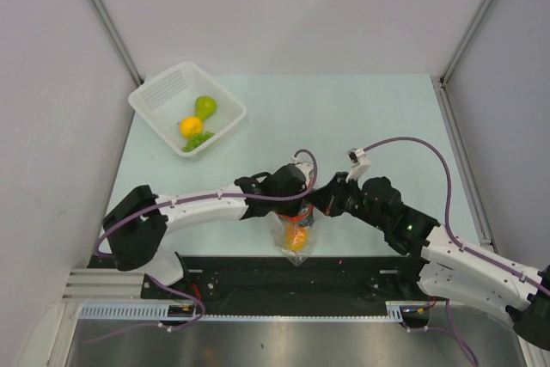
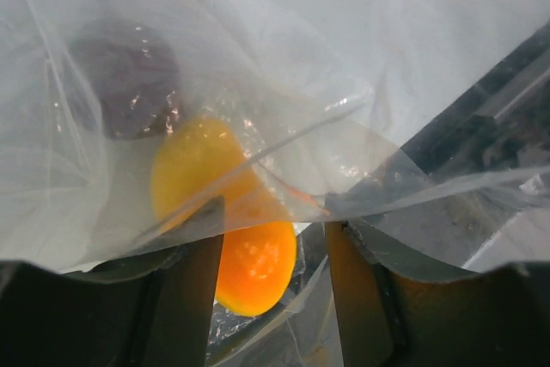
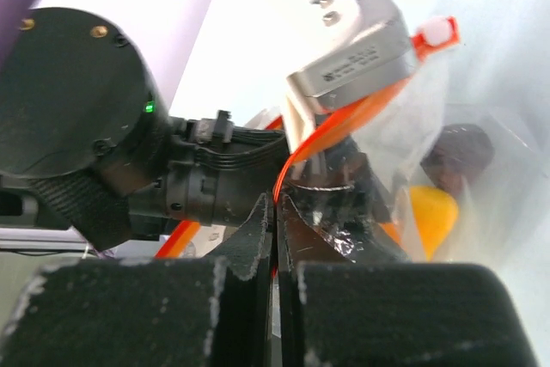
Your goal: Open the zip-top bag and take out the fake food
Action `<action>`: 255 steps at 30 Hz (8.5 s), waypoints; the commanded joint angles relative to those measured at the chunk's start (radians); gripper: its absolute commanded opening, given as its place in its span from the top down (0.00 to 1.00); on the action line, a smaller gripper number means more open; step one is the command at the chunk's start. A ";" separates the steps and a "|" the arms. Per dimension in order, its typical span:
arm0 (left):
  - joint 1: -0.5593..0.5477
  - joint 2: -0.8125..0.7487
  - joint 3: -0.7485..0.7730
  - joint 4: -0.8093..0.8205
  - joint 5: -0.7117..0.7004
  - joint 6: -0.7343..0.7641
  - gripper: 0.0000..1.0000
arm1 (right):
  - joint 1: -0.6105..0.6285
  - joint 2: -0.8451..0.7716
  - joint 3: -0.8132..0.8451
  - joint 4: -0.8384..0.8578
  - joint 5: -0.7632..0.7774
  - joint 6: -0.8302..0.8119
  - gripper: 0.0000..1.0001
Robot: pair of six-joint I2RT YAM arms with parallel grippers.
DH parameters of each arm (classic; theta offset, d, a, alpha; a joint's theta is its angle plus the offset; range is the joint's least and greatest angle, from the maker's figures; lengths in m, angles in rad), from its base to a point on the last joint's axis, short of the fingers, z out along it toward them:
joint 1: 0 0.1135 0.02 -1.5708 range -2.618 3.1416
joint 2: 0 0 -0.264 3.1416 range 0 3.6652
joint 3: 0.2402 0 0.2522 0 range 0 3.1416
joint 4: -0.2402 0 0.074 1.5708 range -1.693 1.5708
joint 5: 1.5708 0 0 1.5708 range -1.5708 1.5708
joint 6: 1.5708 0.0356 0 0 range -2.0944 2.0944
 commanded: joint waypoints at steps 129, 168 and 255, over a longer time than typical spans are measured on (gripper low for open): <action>0.344 -0.336 0.049 0.441 -0.001 0.014 1.00 | -0.005 -0.055 0.125 -0.285 0.094 -0.194 1.00; 0.898 -0.134 0.065 0.364 0.186 -0.010 0.18 | -0.163 -0.202 0.089 -0.405 0.044 -0.172 1.00; -0.006 -0.399 -0.198 0.113 -0.307 -0.040 0.50 | -0.017 0.111 0.056 0.189 -0.079 0.109 1.00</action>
